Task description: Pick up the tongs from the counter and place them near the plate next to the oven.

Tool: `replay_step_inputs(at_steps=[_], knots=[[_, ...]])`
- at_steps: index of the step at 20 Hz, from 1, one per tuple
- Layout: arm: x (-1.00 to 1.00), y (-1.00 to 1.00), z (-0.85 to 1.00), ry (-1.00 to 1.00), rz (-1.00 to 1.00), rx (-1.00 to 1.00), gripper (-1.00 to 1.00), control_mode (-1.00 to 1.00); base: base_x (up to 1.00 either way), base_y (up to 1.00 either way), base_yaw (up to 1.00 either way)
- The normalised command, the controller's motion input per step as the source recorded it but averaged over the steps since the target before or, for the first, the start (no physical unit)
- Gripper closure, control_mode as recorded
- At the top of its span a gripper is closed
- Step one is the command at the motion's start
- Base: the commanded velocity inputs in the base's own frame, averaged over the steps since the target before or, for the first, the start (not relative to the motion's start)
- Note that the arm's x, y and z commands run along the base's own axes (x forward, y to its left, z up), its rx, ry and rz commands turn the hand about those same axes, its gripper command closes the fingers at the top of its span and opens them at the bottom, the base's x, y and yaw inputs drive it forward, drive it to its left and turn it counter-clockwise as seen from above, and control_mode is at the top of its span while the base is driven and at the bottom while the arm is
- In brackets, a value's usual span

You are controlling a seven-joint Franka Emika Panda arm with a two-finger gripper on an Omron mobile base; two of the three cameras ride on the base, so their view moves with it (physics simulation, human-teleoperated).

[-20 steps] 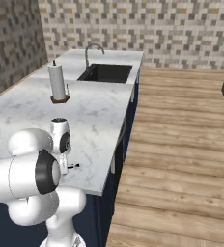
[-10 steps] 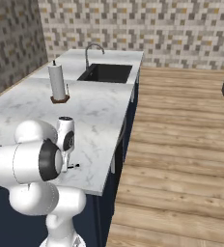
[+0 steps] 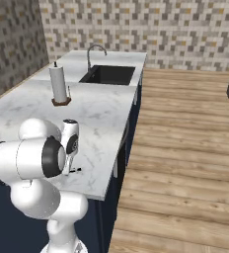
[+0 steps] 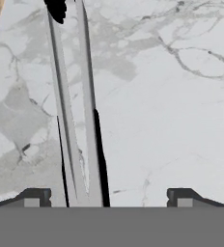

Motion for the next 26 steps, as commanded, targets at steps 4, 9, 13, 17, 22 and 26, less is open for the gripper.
replay_step_inputs(at_steps=[4,9,13,17,22,26], knots=[[0.0,0.01,-0.36,0.03,-0.01,0.0,-1.0,-1.0,0.0,0.0,0.0],[0.0,0.09,-0.35,0.03,0.0,0.0,-1.0,-1.0,0.0,0.0,0.0],[0.0,0.14,-0.4,0.02,0.0,0.0,-1.0,-1.0,0.0,0.0,0.0],[-0.06,0.16,-0.42,0.0,0.0,0.0,1.0,-1.0,0.0,0.0,0.0],[-0.18,0.06,-0.26,-0.06,0.0,0.0,1.0,-1.0,0.0,0.0,0.0],[-0.15,0.0,-0.01,-0.11,0.0,0.0,1.0,-1.0,0.0,0.0,0.0]])
